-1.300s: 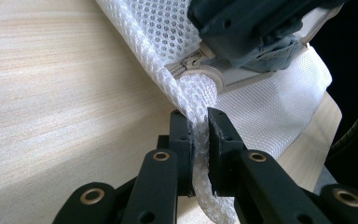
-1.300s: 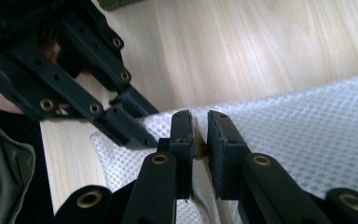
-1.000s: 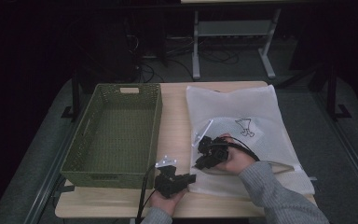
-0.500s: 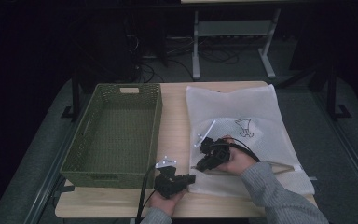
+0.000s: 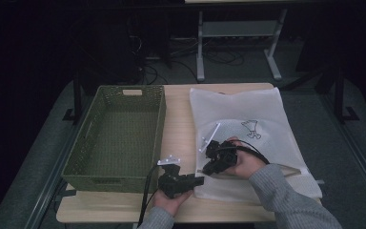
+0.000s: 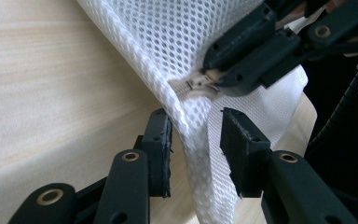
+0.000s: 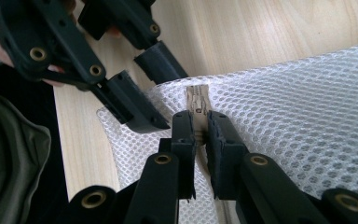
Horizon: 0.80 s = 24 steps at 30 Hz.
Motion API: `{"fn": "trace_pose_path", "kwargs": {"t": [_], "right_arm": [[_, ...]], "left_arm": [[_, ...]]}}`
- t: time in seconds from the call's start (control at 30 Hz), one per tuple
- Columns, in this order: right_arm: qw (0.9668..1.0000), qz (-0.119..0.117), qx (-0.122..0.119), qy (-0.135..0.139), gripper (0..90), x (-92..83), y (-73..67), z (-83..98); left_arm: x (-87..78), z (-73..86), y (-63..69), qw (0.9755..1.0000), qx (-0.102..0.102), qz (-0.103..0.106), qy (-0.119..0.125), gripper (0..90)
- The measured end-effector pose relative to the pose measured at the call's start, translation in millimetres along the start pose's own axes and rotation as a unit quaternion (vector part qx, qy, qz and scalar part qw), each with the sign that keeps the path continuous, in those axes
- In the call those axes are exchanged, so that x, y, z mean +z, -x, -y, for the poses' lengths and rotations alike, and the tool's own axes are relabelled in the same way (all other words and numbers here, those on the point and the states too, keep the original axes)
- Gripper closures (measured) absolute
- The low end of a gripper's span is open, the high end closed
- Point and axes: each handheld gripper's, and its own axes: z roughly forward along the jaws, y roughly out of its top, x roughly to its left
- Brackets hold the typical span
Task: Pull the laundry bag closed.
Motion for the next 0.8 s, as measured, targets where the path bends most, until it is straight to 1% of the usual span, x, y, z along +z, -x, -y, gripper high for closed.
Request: {"fn": "trace_pose_path", "kwargs": {"t": [0.1, 0.13, 0.23, 0.3, 0.4, 0.5, 0.53, 0.6, 0.67, 0.8], "right_arm": [[1.0000, 0.002, -0.001, -0.001, 81.4, -3.3, -0.8, 1.0], [1.0000, 0.003, -0.001, -0.001, 81.4, -4.0, -0.7, 1.8], [1.0000, 0.003, -0.002, 0.001, 81.5, -5.0, -0.2, 3.0], [1.0000, 0.005, -0.003, 0.002, 81.5, -6.1, -0.7, 3.7], [0.9999, 0.006, -0.004, 0.006, 81.6, -8.3, -1.6, 4.8], [0.9999, 0.006, -0.006, 0.010, 81.6, -9.6, -1.9, 5.8], [0.9999, 0.006, -0.007, 0.012, 81.7, -10.4, -2.1, 6.4], [0.9998, 0.007, -0.009, 0.014, 81.7, -13.7, -3.5, 8.5], [0.9999, 0.009, -0.009, 0.011, 81.7, -14.3, -4.1, 10.4], [0.9999, 0.012, -0.009, 0.008, 81.7, -14.8, -5.3, 12.5]], "left_arm": [[-0.2, -2.0, -1.2, 1.0000, -0.004, 0.004, 0.000, 74.4], [-1.4, -4.4, -3.3, 0.9999, -0.008, 0.011, 0.001, 77.4], [-2.5, -6.1, -2.7, 0.9999, -0.004, 0.012, 0.004, 83.5], [-3.2, -6.4, -0.3, 1.0000, 0.006, 0.004, 0.004, 84.4], [-6.5, -5.7, 2.3, 0.9999, 0.009, 0.001, 0.014, 85.3], [-8.4, -5.9, 3.1, 0.9998, 0.003, 0.005, 0.019, 85.6], [-9.5, -5.7, 4.3, 0.9997, 0.007, 0.002, 0.022, 85.7], [-12.3, -5.0, 5.3, 0.9997, 0.006, 0.001, 0.025, 85.9], [-13.2, -4.6, 4.9, 0.9996, 0.003, 0.000, 0.027, 85.8], [-13.9, -4.4, 5.6, 0.9996, 0.004, -0.003, 0.029, 85.8]]}}
